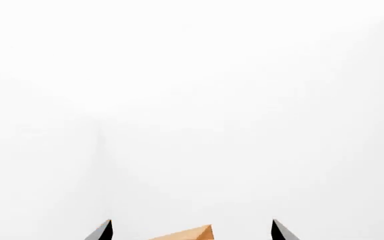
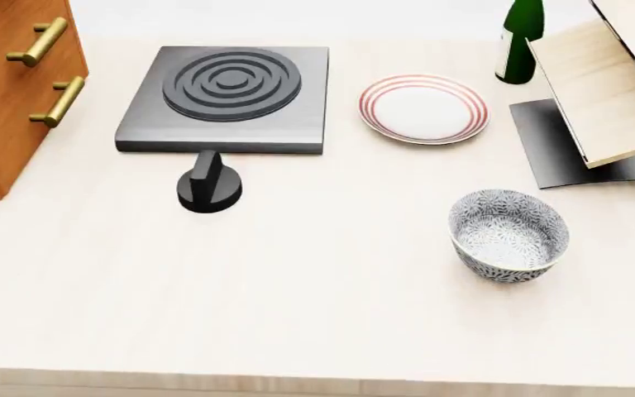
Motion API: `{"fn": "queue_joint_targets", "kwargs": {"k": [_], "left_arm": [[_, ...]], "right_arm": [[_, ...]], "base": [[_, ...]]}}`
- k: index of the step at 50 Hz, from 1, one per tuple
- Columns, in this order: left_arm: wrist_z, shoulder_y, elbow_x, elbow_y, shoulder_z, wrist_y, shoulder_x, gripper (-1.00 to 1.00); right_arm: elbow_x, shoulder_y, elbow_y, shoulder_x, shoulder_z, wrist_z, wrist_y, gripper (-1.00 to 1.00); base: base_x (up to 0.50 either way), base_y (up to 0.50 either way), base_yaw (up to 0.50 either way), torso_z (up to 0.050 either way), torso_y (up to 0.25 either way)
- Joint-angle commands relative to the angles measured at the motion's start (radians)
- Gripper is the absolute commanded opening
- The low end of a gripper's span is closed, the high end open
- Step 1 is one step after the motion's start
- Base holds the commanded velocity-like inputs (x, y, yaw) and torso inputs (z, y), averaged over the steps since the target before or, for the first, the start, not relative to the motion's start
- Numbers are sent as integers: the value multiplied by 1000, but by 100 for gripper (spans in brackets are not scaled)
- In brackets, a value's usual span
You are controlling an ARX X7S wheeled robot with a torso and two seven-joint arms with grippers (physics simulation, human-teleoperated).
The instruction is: Put the bowl on the stove.
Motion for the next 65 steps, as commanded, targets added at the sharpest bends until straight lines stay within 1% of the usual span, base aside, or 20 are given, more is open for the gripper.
{"fn": "queue_joint_targets", "kwargs": {"k": [1, 6, 12, 17, 33, 38, 53, 55, 58, 65], "left_arm": [[-198, 435, -154, 78, -453, 337, -301, 100], [-133, 435, -190, 78, -525, 334, -254, 100], [-111, 435, -203, 78, -549, 340, -233, 100], [-116, 435, -198, 78, -543, 342, -234, 100], [-144, 435, -166, 78, -498, 333, -254, 100], [-147, 435, -166, 78, -498, 330, -255, 100], [-158, 435, -160, 78, -482, 329, -271, 100], [-158, 435, -160, 78, -482, 328, -271, 100], [-161, 435, -157, 78, -477, 328, -272, 100], [-154, 435, -162, 78, -485, 327, -266, 100]], "right_arm": [[104, -110, -41, 67, 453, -150, 78, 100], [104, -126, -11, 62, 536, -154, 88, 100], [95, -142, -2, 45, 554, -166, 69, 100], [86, -153, 3, 34, 550, -175, 54, 100], [63, -168, -1, 29, 512, -180, 29, 100], [54, -167, 0, 31, 483, -178, 21, 100], [44, -176, 7, 24, 473, -181, 8, 100], [18, -178, 10, 23, 458, -174, -16, 100], [-24, -184, 23, 22, 432, -156, -40, 100], [-22, -200, 16, 20, 429, -170, -43, 100]], "base": [[0, 0, 0, 0, 0], [0, 0, 0, 0, 0], [0, 0, 0, 0, 0], [0, 80, 0, 0, 0], [0, 500, 0, 0, 0], [0, 500, 0, 0, 0], [0, 500, 0, 0, 0], [0, 500, 0, 0, 0], [0, 79, 0, 0, 0], [0, 0, 0, 0, 0]]}}
